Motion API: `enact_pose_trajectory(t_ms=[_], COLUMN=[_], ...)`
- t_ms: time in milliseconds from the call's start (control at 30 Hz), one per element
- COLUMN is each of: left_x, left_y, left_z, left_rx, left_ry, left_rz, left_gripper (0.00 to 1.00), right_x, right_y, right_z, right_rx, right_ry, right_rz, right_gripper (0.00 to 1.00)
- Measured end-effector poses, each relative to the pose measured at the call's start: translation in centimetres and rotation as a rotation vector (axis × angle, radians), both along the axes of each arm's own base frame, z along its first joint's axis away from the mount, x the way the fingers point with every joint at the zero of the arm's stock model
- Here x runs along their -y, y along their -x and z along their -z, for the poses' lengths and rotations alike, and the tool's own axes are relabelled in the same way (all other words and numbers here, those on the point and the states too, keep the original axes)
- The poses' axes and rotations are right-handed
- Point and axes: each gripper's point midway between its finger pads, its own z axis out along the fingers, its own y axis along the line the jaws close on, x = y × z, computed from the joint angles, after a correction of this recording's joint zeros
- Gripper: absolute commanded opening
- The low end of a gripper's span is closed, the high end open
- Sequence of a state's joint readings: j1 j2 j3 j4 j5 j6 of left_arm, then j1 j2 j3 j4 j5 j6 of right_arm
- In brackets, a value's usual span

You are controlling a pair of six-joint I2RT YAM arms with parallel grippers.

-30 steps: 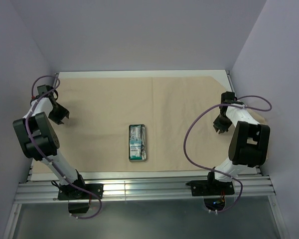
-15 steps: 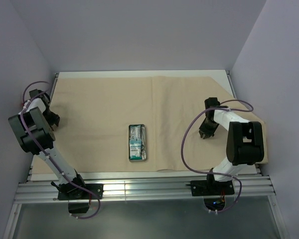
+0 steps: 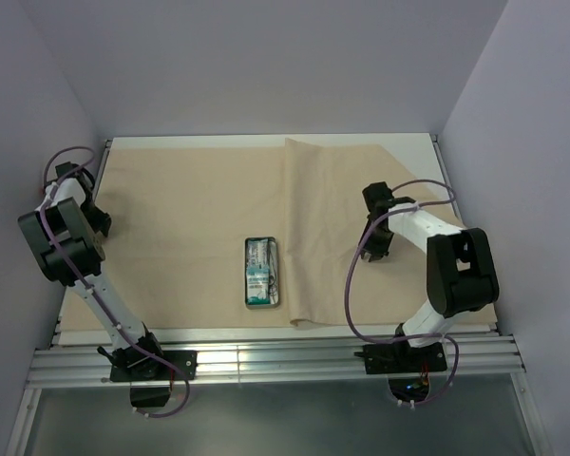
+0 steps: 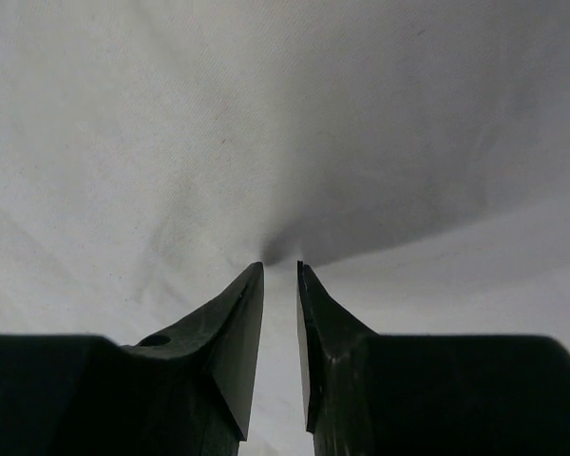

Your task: Open and lay out the surgical kit

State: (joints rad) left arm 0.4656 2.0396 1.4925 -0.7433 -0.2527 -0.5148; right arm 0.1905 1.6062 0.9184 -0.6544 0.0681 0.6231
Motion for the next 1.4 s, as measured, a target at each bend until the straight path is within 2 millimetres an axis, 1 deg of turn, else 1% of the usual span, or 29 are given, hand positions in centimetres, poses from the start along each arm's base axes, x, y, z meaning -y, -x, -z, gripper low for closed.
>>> enact_pose_trajectory(t_ms=[33, 67, 100, 133, 167, 233, 267, 300, 333, 367, 433, 500, 533, 567, 667, 733, 800, 900, 967, 1067, 1133, 1233, 1333, 1400], left_x=[0.2, 0.3, 0.6, 0.9, 1.5, 3.1, 4.2, 5.3, 6.7, 7.8, 10.2, 12.3, 13.0, 13.8, 15.4, 16.0, 16.5, 16.8, 16.8, 17.0, 17.4, 18.3, 19.0, 19.2], left_y=[-0.1, -0.2, -0.3, -0.5, -0.8, -1.6, -1.8, -1.9, -1.9, -1.7, -1.4, -0.6, -0.1, 0.3, 2.0, 3.1, 3.6, 3.6, 3.5, 3.4, 3.8, 4.9, 5.5, 5.6], left_z=[-0.1, -0.2, -0.4, -0.8, -1.5, -3.4, -4.3, -5.2, -6.4, -7.2, -8.7, -9.0, -8.9, -8.5, -6.3, -4.9, -4.2, -4.1, -4.1, -3.9, -3.1, -1.8, -0.7, -0.5], left_rx=[-0.002, -0.001, 0.003, 0.012, 0.029, 0.104, 0.149, 0.195, 0.251, 0.289, 0.383, 0.442, 0.456, 0.466, 0.447, 0.416, 0.403, 0.409, 0.417, 0.431, 0.425, 0.396, 0.368, 0.362], left_ry=[0.000, -0.002, -0.003, -0.005, -0.004, 0.008, 0.026, 0.048, 0.070, 0.089, 0.142, 0.205, 0.230, 0.257, 0.326, 0.358, 0.384, 0.397, 0.397, 0.396, 0.404, 0.442, 0.478, 0.484], left_rz=[0.006, 0.011, 0.019, 0.028, 0.043, 0.078, 0.100, 0.124, 0.154, 0.179, 0.238, 0.284, 0.298, 0.311, 0.325, 0.321, 0.322, 0.327, 0.331, 0.340, 0.345, 0.349, 0.349, 0.350], left_gripper=[0.43, 0.44, 0.44, 0.44, 0.45, 0.47, 0.47, 0.48, 0.50, 0.52, 0.55, 0.55, 0.56, 0.56, 0.56, 0.54, 0.54, 0.54, 0.53, 0.54, 0.53, 0.51, 0.51, 0.51], right_x=[0.5, 1.1, 1.7, 2.5, 3.4, 5.1, 5.9, 6.9, 7.7, 8.4, 9.7, 10.7, 11.1, 11.7, 12.8, 13.9, 15.1, 16.4, 17.3, 18.6, 19.1, 20.1, 20.9, 21.6], right_y=[-0.3, -0.9, -1.7, -3.0, -4.6, -8.5, -10.2, -12.4, -14.2, -16.1, -18.9, -20.9, -21.6, -22.2, -22.7, -22.4, -23.0, -24.7, -25.1, -25.2, -25.4, -26.3, -25.8, -25.4], right_z=[-0.5, -1.2, -1.9, -3.2, -4.8, -8.5, -10.2, -12.2, -13.7, -14.9, -15.8, -14.8, -14.0, -12.7, -9.5, -8.1, -7.7, -8.1, -8.2, -7.9, -7.5, -6.5, -4.9, -4.2], right_rx=[0.004, 0.014, 0.036, 0.075, 0.122, 0.241, 0.288, 0.350, 0.394, 0.437, 0.478, 0.466, 0.450, 0.423, 0.352, 0.309, 0.296, 0.331, 0.338, 0.334, 0.326, 0.330, 0.304, 0.295], right_ry=[0.010, 0.023, 0.030, 0.037, 0.044, 0.056, 0.063, 0.068, 0.077, 0.087, 0.096, 0.104, 0.105, 0.102, 0.092, 0.098, 0.104, 0.113, 0.133, 0.160, 0.164, 0.163, 0.125, 0.103], right_rz=[0.002, 0.002, 0.008, 0.011, 0.005, -0.014, -0.022, -0.032, -0.038, -0.049, -0.073, -0.109, -0.120, -0.124, -0.126, -0.124, -0.114, -0.099, -0.089, -0.069, -0.063, -0.054, -0.047, -0.037], right_gripper=[0.36, 0.54, 0.65, 0.71, 0.69, 0.65, 0.63, 0.63, 0.63, 0.63, 0.63, 0.62, 0.62, 0.63, 0.64, 0.63, 0.64, 0.66, 0.67, 0.68, 0.68, 0.69, 0.69, 0.69])
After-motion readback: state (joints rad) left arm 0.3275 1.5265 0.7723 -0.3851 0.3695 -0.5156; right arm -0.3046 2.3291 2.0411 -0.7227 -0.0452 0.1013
